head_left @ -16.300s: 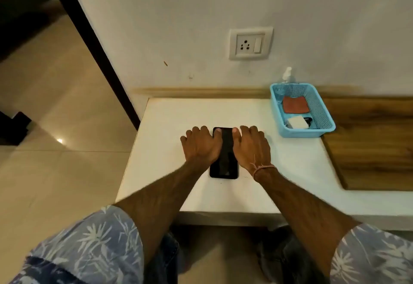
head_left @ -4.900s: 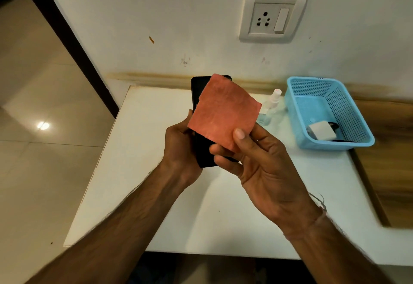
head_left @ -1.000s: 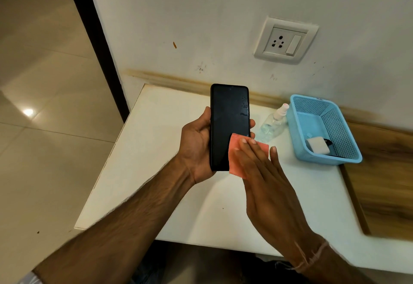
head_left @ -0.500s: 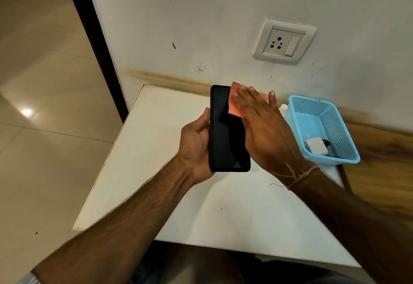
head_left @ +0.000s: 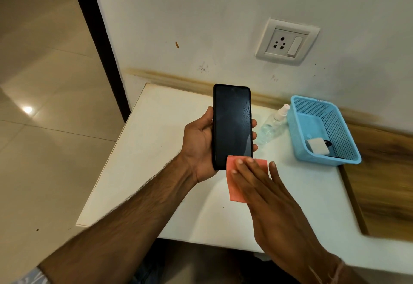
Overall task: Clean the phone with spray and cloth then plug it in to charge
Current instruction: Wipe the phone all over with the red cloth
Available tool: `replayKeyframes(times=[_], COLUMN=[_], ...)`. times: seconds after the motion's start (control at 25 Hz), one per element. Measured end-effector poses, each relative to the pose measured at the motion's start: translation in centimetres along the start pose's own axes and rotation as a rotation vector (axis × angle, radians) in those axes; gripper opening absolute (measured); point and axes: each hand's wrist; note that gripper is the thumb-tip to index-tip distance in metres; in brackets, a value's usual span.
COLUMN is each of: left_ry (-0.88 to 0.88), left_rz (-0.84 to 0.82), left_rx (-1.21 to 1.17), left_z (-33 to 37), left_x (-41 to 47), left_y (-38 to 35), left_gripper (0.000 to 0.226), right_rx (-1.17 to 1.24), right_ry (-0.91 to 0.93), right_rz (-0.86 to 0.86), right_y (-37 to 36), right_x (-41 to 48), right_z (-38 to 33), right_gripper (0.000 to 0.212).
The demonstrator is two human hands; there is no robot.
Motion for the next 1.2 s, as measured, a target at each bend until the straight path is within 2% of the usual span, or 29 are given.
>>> replayKeyframes(times=[0.12, 0.24, 0.36, 0.44, 0.56, 0.8, 0.96, 1.08, 1.2], left_ry=[0.006, 0.011, -0.007, -0.014, -0.007, 0.025, 0.009, 0.012, 0.018], left_rz=[0.001, 0.026, 0.087, 0.103, 0.090, -0.012, -0.018, 0.013, 0.047], left_rx=[-0.010, -0.025, 0.013, 0.008, -0.021, -0.038, -0.071, -0.067, -0.009], left_z=[0.0, 0.3, 0.1, 0.0, 0.1, 0.5, 0.2, 0.3, 0.3], left_x=[0.1, 0.1, 0.2, 0.3, 0.2, 0.1, 0.2, 0.2, 0.1], left_y=[0.1, 0.3, 0.6, 0.6, 0.8, 0.7, 0.3, 0.2, 0.2], left_gripper=[0.078, 0.073, 0.062, 0.058, 0.057, 0.080, 0.080, 0.076, 0.070], right_rx=[0.011, 0.072, 0.145, 0.180, 0.204, 0.178, 0.094, 0.159, 0.153], right_ry=[0.026, -0.036, -0.138, -0.177, -0.139, -0.003, 0.050, -0.049, -0.169], right_rz=[0.001, 0.072, 0.108, 0.077, 0.079, 0.064, 0.037, 0.061, 0.120], right_y=[0.3, 1.2, 2.4, 2.9, 2.6, 0.9, 0.3, 0.9, 1.3], right_x=[1.6, 4.9, 9.6, 12.5, 13.4, 5.2, 0.4, 1.0, 4.4], right_z=[-0.2, 0.5, 2.5, 3.4, 2.5, -0.8, -0.6, 1.0, 1.9], right_gripper=[0.092, 0.062, 0.052, 0.052, 0.053, 0.067, 0.050, 0.049, 0.062])
Point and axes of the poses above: each hand's wrist, its own x-axis towards the middle knuckle, its own y-axis out of the back of the hand, z = x × y, and after that the axes turned 9 degrees about -y, right-handed
